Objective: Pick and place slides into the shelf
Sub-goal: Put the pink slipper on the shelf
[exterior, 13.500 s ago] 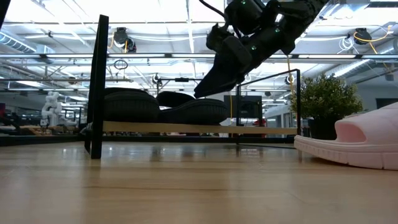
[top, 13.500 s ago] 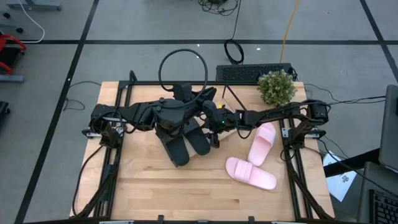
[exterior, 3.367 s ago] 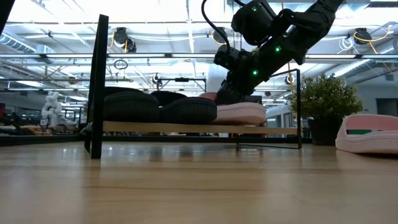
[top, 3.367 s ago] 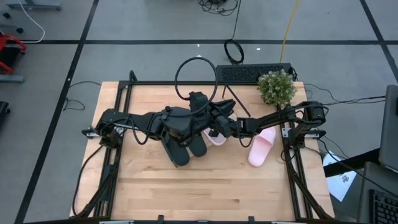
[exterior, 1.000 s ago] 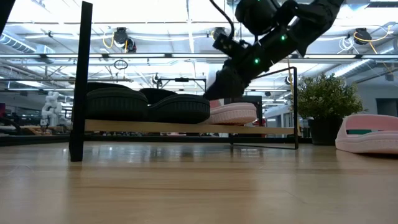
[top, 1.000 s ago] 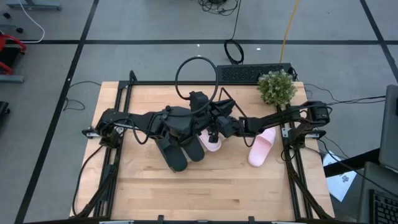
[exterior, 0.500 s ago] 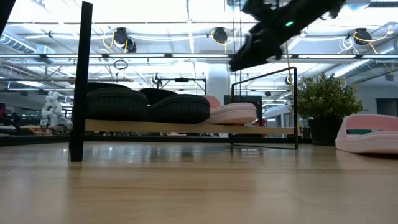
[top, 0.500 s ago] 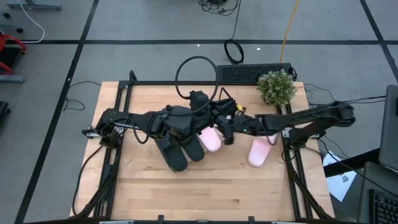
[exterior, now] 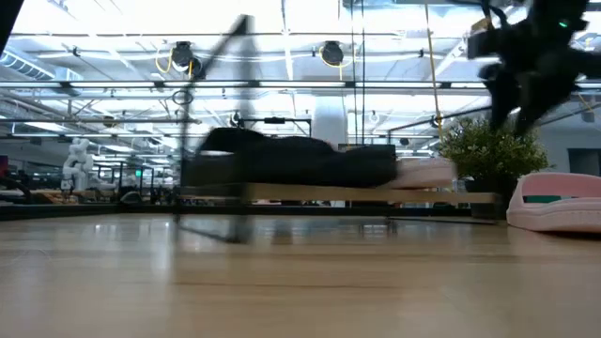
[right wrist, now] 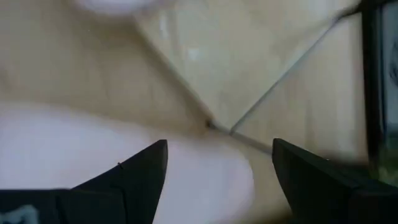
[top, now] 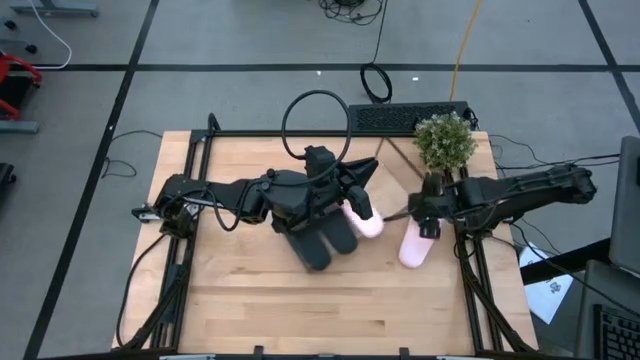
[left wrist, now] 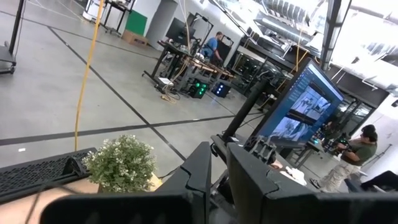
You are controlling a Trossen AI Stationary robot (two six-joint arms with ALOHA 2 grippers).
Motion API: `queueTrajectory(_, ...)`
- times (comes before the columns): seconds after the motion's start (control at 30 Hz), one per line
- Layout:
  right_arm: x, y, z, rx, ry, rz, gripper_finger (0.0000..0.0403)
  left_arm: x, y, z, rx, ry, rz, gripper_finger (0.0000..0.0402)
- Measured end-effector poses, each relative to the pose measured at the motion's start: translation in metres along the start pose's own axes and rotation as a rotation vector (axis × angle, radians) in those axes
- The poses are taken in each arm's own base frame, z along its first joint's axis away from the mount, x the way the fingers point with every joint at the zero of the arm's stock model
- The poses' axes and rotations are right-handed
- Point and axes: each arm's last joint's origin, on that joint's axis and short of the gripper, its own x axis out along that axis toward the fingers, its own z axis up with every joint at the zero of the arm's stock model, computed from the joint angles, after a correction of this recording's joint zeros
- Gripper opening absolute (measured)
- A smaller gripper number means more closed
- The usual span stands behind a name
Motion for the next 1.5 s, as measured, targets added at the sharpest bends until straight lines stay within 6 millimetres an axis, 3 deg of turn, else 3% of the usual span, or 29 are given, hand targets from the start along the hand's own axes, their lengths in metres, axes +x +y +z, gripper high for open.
queueTrajectory(0.17,-0.005,0.001,-0.004,0.065,-0.032,0.083,0.0279,0.000,0.000,0.000,-0.003,-0.001,0.000,0.0047)
queueTrajectory(0.4,-0.008,0.008,0.017,0.111,-0.210,0.296,0.0279,0.001,0.001,0.001,-0.012,-0.004,0.001,0.0047)
queueTrajectory(1.0,-0.011,0.011,0.023,0.062,-0.279,0.379,0.0279,-0.001,0.001,-0.006,0.041,0.058,-0.016,0.0047)
queueTrajectory(1.33,-0.035,0.031,0.047,0.024,-0.608,0.565,0.0279,-0.005,-0.003,-0.008,0.069,0.066,-0.030,0.0047)
queueTrajectory(1.5,-0.042,0.039,0.048,-0.002,-0.657,0.599,0.0279,-0.007,-0.004,-0.009,0.085,0.069,-0.037,0.0047)
